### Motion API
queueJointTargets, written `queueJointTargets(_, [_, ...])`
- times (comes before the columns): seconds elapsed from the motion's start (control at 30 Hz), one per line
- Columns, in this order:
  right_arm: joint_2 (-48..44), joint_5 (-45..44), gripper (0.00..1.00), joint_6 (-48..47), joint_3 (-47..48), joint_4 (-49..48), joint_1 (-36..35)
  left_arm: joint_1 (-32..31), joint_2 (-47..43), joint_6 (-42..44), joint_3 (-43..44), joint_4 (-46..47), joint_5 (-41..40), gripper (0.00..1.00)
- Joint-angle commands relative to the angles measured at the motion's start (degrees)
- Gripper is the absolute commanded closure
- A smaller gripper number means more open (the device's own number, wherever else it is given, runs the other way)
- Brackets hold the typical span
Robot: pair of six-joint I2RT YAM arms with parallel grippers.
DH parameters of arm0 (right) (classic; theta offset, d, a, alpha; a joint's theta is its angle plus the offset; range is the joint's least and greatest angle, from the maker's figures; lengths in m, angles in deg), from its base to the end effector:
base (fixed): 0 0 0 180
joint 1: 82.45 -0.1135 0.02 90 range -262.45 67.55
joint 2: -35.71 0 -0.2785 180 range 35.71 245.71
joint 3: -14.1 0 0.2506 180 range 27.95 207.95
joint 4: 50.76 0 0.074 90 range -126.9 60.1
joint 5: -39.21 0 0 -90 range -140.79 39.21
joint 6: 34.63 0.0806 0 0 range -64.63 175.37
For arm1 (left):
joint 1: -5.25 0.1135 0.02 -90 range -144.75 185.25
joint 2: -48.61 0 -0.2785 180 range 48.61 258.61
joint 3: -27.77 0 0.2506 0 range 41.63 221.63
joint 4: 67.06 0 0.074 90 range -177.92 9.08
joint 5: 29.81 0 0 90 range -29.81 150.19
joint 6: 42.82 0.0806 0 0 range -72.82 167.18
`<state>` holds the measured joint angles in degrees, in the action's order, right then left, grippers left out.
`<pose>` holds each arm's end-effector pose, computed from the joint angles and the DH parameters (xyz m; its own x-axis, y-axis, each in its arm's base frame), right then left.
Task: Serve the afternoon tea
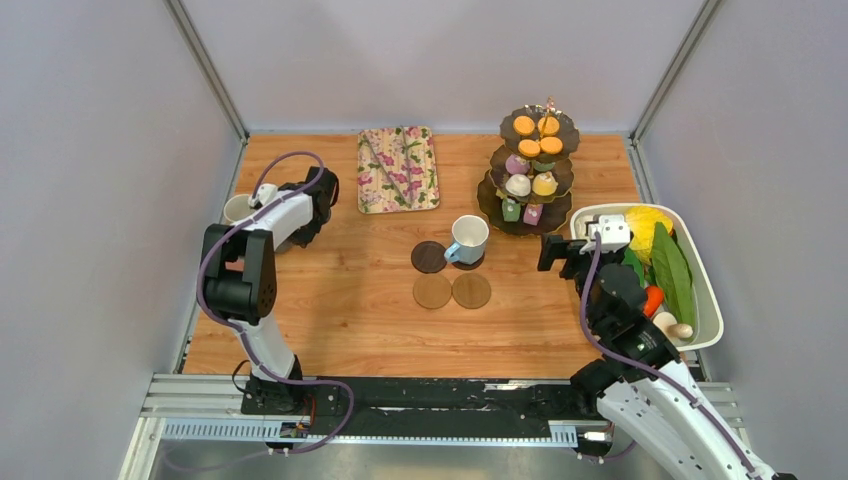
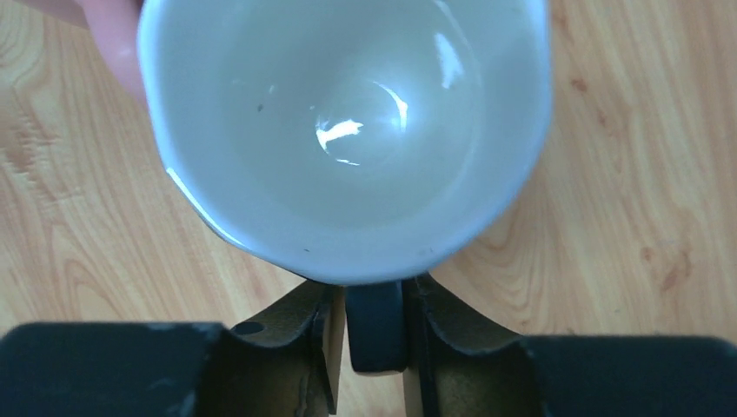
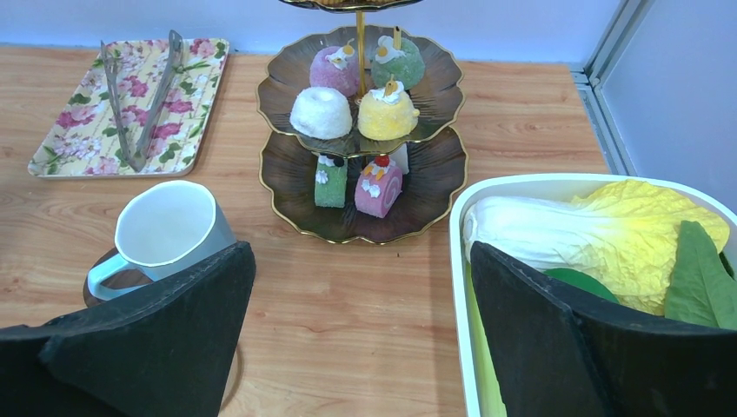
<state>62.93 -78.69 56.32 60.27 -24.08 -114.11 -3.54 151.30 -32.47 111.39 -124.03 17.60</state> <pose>0.1503 0.0483 0.3027 -0.1156 -0.0541 -0.9918 -0.0673 0.9966 -0.0465 0.3544 0.0004 0.1739 -0.1243 -0.7136 -0.6894 -0.9522 0.2811 -0.1193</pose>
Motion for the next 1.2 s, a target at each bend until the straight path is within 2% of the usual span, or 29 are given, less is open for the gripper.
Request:
queueJointTargets(0.0, [-1.23,0.72,0.0,-0.55,-0.58,-2.6,0.12,0.44,-4.92,-0.57,-3.16,-0.88,3.72,0.72])
queueJointTargets(0.23, [-2.58,1.11,0.0,-0.43,-0.68,-2.66,0.14,-0.32,-11.99,4.99,-7.02,0.6,7.64,0.98])
queueJointTargets(0.43, [-3.14,0.78,0.0,-0.58,-0.84,-2.69,0.2,-2.31,-19.59,13.07,-9.39,2.63,9.6,1.0])
queueJointTargets(0.6, [-3.08,0.37,0.0,-0.64,-0.93,-2.69,0.15,-5.16,-24.27,26.36,-11.47,8.76,12.36,1.0])
queueJointTargets(0.77, [-2.97,-0.49,0.0,-0.63,-1.11,-2.79,0.18,-8.03,-31.01,45.72,-16.69,21.7,26.03,1.0])
queueJointTargets(0.87, [-2.89,-1.09,0.0,-0.6,-1.28,-2.75,0.19,-10.54,-33.53,53.59,-18.16,27.66,34.46,1.0])
queueJointTargets(1.07, [-3.16,-2.22,0.0,-0.61,-1.53,-2.79,0.17,-15.03,-32.95,66.59,-18.47,31.86,50.28,1.0])
queueJointTargets(1.17, [-3.51,-2.67,0.0,-1.79,-1.64,-2.72,0.15,-18.66,-31.57,72.4,-18.09,32.39,54.08,1.0])
